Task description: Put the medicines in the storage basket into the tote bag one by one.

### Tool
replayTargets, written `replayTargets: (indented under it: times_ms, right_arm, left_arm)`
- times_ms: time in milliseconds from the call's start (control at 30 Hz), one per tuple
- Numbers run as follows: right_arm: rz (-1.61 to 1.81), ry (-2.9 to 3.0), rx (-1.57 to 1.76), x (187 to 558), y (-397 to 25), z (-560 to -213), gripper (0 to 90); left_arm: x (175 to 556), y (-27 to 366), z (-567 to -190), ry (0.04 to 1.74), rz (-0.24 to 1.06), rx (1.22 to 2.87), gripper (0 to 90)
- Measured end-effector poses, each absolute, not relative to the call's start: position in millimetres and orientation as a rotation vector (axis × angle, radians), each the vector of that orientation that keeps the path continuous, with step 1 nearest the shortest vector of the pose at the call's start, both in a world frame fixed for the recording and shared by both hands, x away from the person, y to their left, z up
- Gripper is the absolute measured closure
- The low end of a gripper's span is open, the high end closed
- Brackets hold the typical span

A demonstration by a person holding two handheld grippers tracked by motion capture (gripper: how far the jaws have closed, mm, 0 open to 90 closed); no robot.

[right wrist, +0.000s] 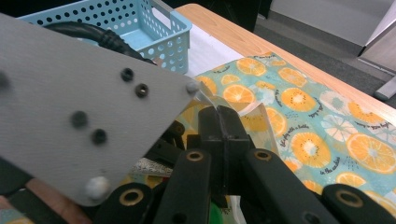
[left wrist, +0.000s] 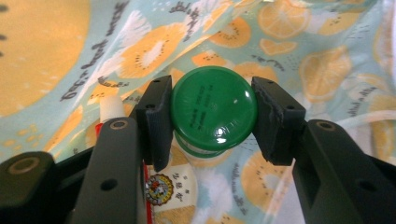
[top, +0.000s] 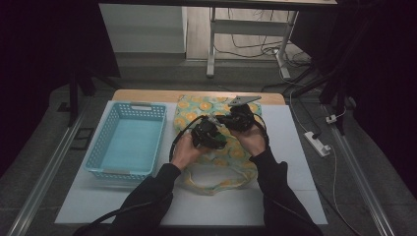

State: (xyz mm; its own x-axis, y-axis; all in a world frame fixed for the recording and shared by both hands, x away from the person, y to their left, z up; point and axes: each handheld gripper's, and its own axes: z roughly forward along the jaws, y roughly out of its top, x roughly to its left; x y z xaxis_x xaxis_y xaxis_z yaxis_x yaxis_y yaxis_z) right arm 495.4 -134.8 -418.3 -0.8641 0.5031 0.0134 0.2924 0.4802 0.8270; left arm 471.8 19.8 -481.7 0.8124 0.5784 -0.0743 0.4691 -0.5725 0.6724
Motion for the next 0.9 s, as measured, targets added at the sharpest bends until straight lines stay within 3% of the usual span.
replayTargets:
  times_ms: [433, 700, 900]
  right_arm:
    - [1.301, 2.502, 0.699, 499, -136, -422, 90.0]
    - [1.302, 2.506, 0.699, 499, -135, -423, 90.0]
    - [1.303, 2.506, 0.695, 499, -135, -423, 90.0]
  left_arm:
    - [476, 17, -498, 0.755, 0.188, 2.276, 50.1]
    - [471, 19, -489, 0.748, 0.159, 2.218, 32.8]
    - [464, 23, -482, 0.731, 0.128, 2.209, 25.1]
